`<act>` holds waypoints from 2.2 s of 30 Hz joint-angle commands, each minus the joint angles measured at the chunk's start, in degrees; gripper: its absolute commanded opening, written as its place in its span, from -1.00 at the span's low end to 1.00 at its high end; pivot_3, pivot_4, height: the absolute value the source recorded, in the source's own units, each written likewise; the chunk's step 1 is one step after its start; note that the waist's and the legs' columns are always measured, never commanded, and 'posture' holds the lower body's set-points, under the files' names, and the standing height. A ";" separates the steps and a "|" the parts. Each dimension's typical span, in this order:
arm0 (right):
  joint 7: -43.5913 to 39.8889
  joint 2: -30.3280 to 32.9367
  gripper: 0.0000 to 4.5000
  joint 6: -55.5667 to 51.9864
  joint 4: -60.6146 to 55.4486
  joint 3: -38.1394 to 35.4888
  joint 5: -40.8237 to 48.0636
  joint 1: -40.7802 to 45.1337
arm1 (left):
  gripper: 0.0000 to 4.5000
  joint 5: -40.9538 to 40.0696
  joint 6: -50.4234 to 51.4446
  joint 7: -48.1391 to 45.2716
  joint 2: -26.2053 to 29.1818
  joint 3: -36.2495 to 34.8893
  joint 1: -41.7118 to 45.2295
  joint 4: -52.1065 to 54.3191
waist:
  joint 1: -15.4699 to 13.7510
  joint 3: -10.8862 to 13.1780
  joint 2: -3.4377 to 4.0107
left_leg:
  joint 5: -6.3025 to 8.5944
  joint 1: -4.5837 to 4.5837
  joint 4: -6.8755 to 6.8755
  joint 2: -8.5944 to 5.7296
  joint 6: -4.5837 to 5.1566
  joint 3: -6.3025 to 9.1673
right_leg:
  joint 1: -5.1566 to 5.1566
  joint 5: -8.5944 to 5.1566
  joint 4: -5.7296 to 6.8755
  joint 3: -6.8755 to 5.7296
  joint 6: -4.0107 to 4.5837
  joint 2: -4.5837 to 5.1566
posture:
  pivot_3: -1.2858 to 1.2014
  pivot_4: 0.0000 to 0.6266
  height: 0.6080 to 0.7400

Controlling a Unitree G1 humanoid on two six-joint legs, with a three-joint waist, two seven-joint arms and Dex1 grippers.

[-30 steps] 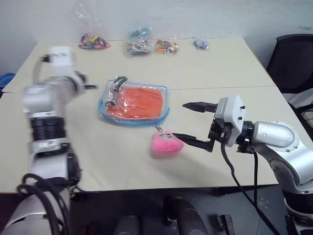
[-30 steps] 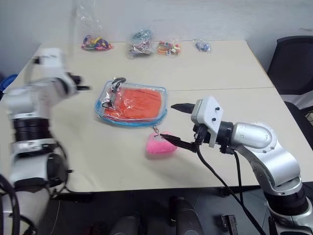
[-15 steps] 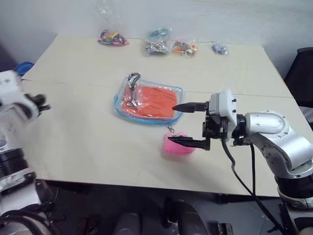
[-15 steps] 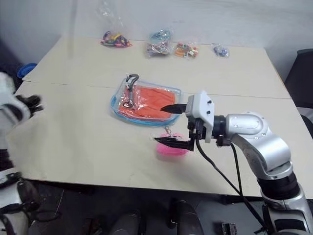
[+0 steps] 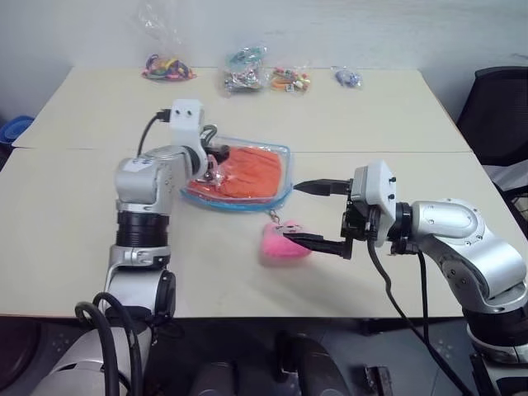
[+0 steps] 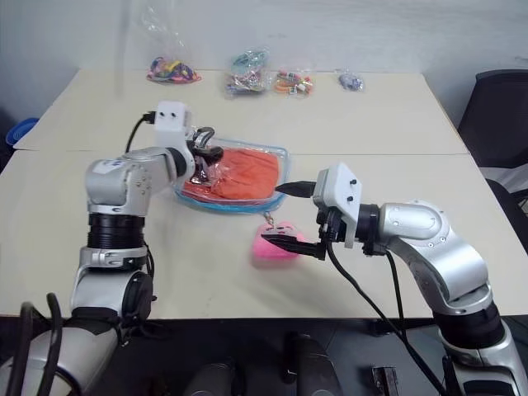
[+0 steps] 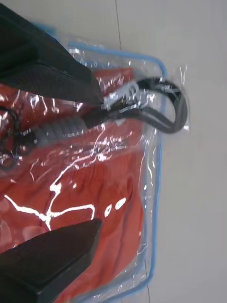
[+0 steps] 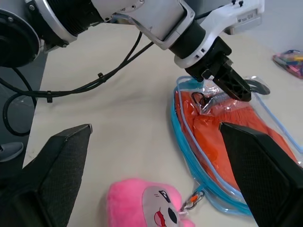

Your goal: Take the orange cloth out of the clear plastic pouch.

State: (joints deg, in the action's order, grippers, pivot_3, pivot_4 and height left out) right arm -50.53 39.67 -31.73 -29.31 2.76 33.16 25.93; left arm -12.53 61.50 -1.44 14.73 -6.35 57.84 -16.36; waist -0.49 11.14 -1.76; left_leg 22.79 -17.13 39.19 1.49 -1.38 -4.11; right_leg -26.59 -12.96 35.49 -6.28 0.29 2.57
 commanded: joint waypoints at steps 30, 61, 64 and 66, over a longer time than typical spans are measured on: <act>5.23 0.43 1.00 1.54 -3.32 -2.65 -3.80 -1.96 | 0.79 6.03 -10.61 0.51 -2.70 -1.39 4.44 -17.23 | -0.92 0.00 0.00 | -0.01 0.03 0.00 -0.03 0.03 0.14 | -0.01 0.01 -0.06 -0.09 0.01 0.00 | 0.03 -0.52 1.00; -2.02 -1.18 1.00 5.72 4.04 1.46 -4.72 3.54 | -0.80 2.56 -0.46 -6.04 29.47 -37.97 -32.29 10.64 | 0.49 0.00 -0.03 | 0.04 0.07 -0.05 0.13 -0.04 0.27 | -0.10 -0.13 0.03 -0.21 0.25 0.02 | 0.03 -0.52 1.00; -3.42 -1.92 1.00 6.44 5.64 2.47 -5.08 4.78 | -0.42 0.89 0.44 -6.75 28.66 -41.15 -35.04 13.04 | -0.65 -0.03 -0.08 | 0.07 -0.01 0.00 0.10 0.04 0.37 | -0.10 -0.13 -0.06 -0.27 0.24 0.09 | 0.03 -0.52 1.00; -4.31 -2.36 1.00 7.01 6.71 3.06 -5.46 5.61 | -0.12 0.51 0.40 -6.63 28.14 -41.61 -36.69 14.67 | -0.98 -0.04 -0.09 | 0.10 -0.01 0.00 0.10 0.09 0.37 | -0.09 -0.13 -0.08 -0.28 0.24 0.10 | 0.03 -0.52 1.00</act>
State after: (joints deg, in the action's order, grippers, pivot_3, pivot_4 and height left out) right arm -53.94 37.53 -26.12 -22.53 6.00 27.89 30.82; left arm -11.10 62.33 -7.74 42.57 -46.74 21.55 -5.30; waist -1.47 11.10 -1.85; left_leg 22.89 -17.15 39.19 1.58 -1.27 -3.74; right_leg -26.67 -13.08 35.41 -6.57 0.53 2.69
